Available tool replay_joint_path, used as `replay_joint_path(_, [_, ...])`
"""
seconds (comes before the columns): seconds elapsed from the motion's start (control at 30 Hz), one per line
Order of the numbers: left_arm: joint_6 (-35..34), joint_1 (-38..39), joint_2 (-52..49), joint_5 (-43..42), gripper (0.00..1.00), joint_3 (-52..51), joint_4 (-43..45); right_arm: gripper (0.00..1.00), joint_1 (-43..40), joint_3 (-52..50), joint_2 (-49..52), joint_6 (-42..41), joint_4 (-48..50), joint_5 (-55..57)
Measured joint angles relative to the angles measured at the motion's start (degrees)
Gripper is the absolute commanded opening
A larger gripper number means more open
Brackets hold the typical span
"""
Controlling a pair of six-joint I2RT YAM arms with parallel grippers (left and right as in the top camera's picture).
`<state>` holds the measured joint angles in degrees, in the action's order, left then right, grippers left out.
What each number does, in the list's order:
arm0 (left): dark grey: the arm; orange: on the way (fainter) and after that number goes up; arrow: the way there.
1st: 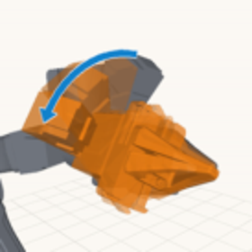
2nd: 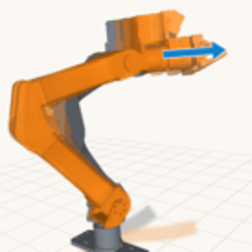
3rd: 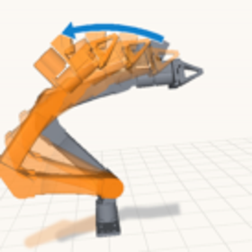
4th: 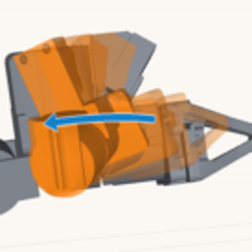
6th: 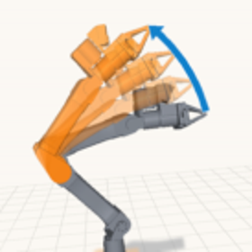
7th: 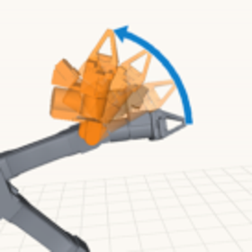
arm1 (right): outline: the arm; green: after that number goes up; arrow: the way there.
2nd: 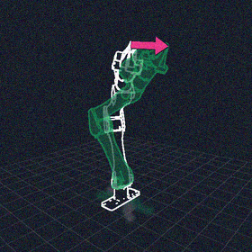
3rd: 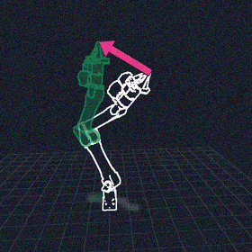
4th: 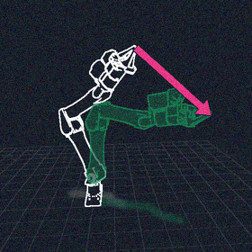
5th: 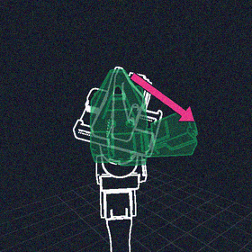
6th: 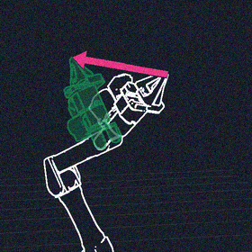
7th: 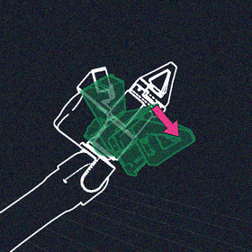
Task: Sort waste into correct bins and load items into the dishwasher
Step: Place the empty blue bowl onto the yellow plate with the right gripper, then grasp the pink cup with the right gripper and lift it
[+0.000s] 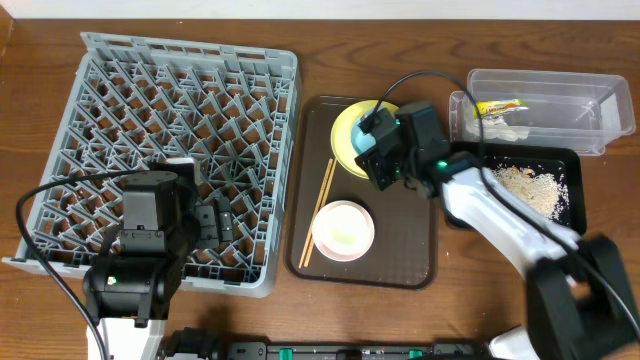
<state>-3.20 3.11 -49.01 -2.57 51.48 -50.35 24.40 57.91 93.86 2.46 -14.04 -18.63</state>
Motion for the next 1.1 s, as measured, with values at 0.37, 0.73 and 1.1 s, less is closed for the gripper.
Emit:
replay_joint_path(0.37, [0.02,0.00,0.00,-0.02,0.90,0.00,-0.15,0.46,1.53,0.11,-13.60,-0.96,-19.23,-7.30])
replay_joint_path(0.73, [0.00,0.00,0.00,0.00,0.90,0.00,-0.15,0.34,6.25,-3.28,-8.83,-3.93,-21.33,-4.24])
replay_joint_path(1.1, [0.00,0.00,0.00,0.00,0.90,0.00,-0.17,0.09,6.88,-6.88,-4.59,-5.84,-18.45,-2.56])
